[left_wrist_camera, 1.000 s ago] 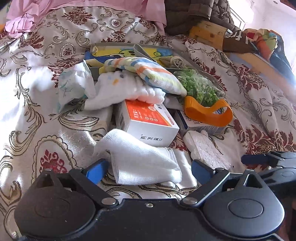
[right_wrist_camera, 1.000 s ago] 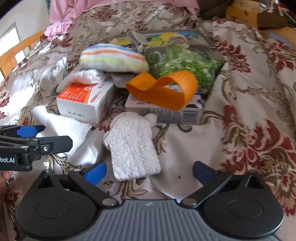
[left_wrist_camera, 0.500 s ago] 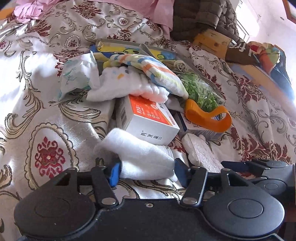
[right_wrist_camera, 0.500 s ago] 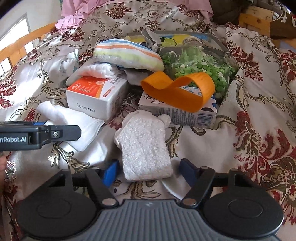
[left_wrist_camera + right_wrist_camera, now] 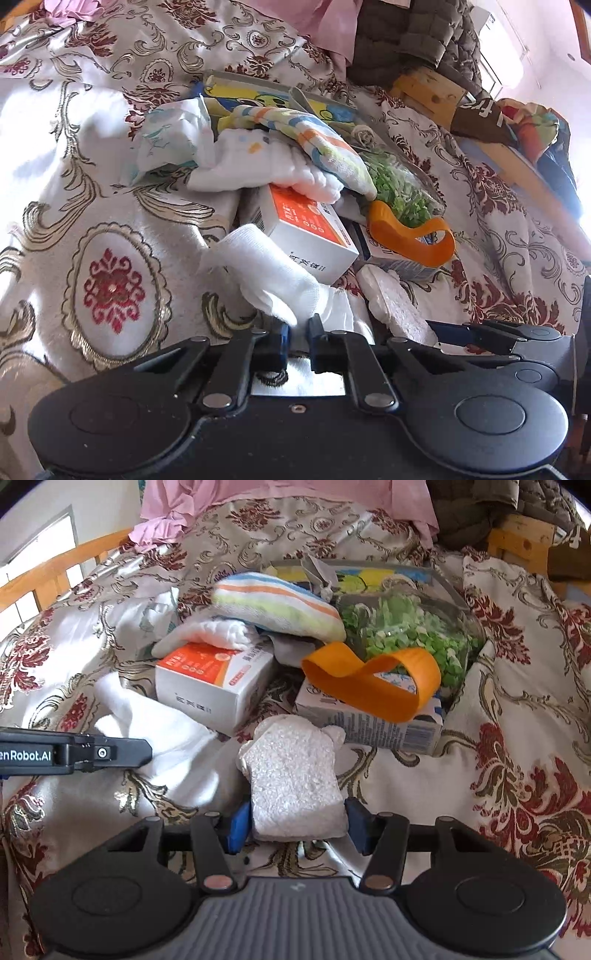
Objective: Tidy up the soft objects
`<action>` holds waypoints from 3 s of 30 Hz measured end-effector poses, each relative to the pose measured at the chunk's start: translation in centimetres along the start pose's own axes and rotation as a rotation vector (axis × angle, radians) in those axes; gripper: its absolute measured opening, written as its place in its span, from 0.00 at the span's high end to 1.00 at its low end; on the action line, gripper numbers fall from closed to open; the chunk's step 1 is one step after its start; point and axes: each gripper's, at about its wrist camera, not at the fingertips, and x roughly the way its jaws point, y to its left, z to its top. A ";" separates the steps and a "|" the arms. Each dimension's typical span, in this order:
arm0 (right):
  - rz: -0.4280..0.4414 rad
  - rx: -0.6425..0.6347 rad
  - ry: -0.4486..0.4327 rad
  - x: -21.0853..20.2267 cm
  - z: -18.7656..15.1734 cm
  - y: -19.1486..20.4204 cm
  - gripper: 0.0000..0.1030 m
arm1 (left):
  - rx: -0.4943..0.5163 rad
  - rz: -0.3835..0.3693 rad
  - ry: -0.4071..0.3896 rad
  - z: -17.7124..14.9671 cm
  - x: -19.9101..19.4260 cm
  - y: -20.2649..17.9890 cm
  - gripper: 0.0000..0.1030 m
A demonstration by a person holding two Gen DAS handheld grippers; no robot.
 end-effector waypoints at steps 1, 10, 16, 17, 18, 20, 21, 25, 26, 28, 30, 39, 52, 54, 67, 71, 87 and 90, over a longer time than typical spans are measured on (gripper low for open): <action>0.005 -0.005 -0.008 -0.1 0.0 0.1 0.44 | 0.002 0.000 -0.004 -0.1 -0.1 -0.1 0.93; 0.018 -0.057 -0.084 -1.5 0.0 1.2 0.44 | 0.018 0.007 -0.048 -1.5 -1.5 -2.4 0.95; 0.020 -0.069 -0.180 -3.2 0.0 1.4 0.44 | -0.013 0.017 -0.097 -1.9 -3.1 -2.8 0.95; 0.021 -0.068 -0.195 -3.4 0.0 1.4 0.44 | -0.006 0.019 -0.111 -1.8 -3.5 -3.1 0.95; 0.022 -0.065 -0.207 -3.6 0.0 1.3 0.44 | -0.002 0.021 -0.123 -1.8 -3.8 -3.3 0.95; 0.020 -0.058 -0.225 -4.0 0.1 1.1 0.44 | 0.002 0.026 -0.153 -1.5 -4.5 -3.7 0.95; 0.020 -0.052 -0.234 -4.1 0.2 1.0 0.44 | 0.003 0.027 -0.165 -1.4 -4.8 -3.9 0.95; 0.019 -0.040 -0.274 -4.7 0.3 0.8 0.44 | -0.010 0.035 -0.198 -1.1 -5.7 -4.4 0.95; 0.019 -0.039 -0.285 -4.9 0.3 0.7 0.44 | -0.013 0.038 -0.205 -1.1 -5.9 -4.4 0.95; 0.016 -0.037 -0.306 -5.2 0.3 0.6 0.44 | -0.026 0.045 -0.216 -1.1 -6.1 -4.5 0.95; 0.017 -0.034 -0.317 -5.4 0.4 0.5 0.44 | -0.038 0.053 -0.226 -1.2 -6.4 -4.5 0.95; 0.003 -0.003 -0.391 -6.6 1.1 -0.4 0.44 | -0.036 0.091 -0.317 0.1 -6.8 -6.0 0.95; 0.063 0.019 -0.286 -1.6 4.5 -4.1 0.62 | 0.001 0.093 -0.380 9.4 -3.4 -7.9 0.95; 0.048 -0.007 -0.281 -1.6 4.3 -3.5 0.56 | -0.007 0.101 -0.373 9.6 -3.0 -7.5 0.95; 0.076 0.033 -0.199 -0.3 4.5 -4.0 0.44 | -0.039 0.103 -0.311 7.9 -1.5 -5.2 0.95; 0.159 0.105 -0.215 -1.1 4.7 -5.2 0.64 | -0.056 0.093 -0.325 8.7 -1.7 -5.2 0.94; 0.287 -0.037 -0.073 -0.5 4.0 -2.5 0.79 | -0.057 0.078 -0.329 9.4 -1.8 -5.2 0.93; 0.258 -0.024 -0.088 -0.5 4.0 -2.4 0.88 | -0.055 0.074 -0.329 9.4 -1.7 -5.2 0.93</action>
